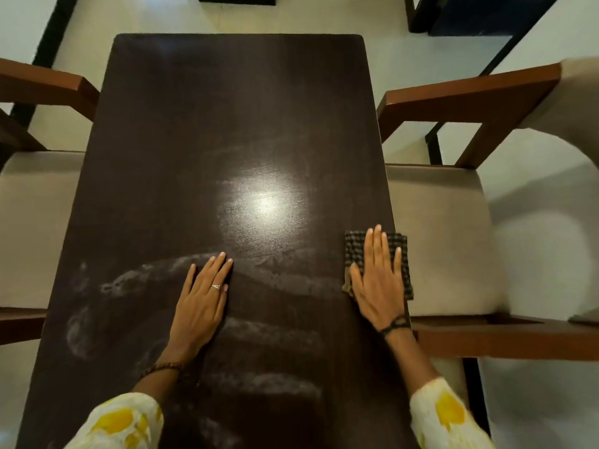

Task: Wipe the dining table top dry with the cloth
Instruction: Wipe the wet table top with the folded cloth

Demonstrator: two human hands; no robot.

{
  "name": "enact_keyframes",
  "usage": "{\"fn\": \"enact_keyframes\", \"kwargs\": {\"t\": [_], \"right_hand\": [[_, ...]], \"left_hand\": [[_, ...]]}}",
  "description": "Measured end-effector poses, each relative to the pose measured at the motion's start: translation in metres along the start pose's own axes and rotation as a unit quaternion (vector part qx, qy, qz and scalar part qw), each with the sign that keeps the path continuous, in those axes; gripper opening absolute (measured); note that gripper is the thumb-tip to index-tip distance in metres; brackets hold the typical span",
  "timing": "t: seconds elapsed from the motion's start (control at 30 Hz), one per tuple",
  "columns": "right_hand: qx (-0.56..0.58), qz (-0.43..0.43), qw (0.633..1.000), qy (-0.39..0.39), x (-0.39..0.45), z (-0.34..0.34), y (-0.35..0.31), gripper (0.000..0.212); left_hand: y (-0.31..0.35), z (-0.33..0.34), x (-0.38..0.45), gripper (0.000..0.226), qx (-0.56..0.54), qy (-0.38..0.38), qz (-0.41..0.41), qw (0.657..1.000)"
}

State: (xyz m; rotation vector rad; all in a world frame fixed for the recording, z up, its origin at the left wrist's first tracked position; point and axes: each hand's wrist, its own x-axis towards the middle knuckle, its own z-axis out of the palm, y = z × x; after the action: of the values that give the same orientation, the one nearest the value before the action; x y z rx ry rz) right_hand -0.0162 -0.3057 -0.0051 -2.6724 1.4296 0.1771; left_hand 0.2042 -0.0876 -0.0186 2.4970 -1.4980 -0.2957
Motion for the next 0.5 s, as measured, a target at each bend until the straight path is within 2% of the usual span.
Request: {"fn": "enact_keyframes", "kwargs": {"t": [0.13, 0.27, 0.4, 0.5], "right_hand": [[-0.005, -0.014, 1.000, 0.007, -0.026, 0.007, 0.004, 0.067], [-0.010, -0.007, 1.000, 0.020, 0.013, 0.001, 0.010, 0.067], [0.008, 0.034, 0.999, 0.009, 0.038, -0.003, 0.008, 0.071], [0.011, 0.071, 0.997, 0.024, 0.027, 0.000, -0.020, 0.071]], "left_hand": [[0.000, 0.000, 0.001, 0.048, -0.007, -0.003, -0.002, 1.000], [-0.001, 0.000, 0.004, 0.048, -0.011, 0.003, -0.004, 1.000], [0.002, 0.000, 0.002, 0.047, -0.034, 0.020, -0.012, 0.999], [0.006, -0.001, 0.002, 0.047, -0.055, 0.034, -0.030, 0.997]]}}
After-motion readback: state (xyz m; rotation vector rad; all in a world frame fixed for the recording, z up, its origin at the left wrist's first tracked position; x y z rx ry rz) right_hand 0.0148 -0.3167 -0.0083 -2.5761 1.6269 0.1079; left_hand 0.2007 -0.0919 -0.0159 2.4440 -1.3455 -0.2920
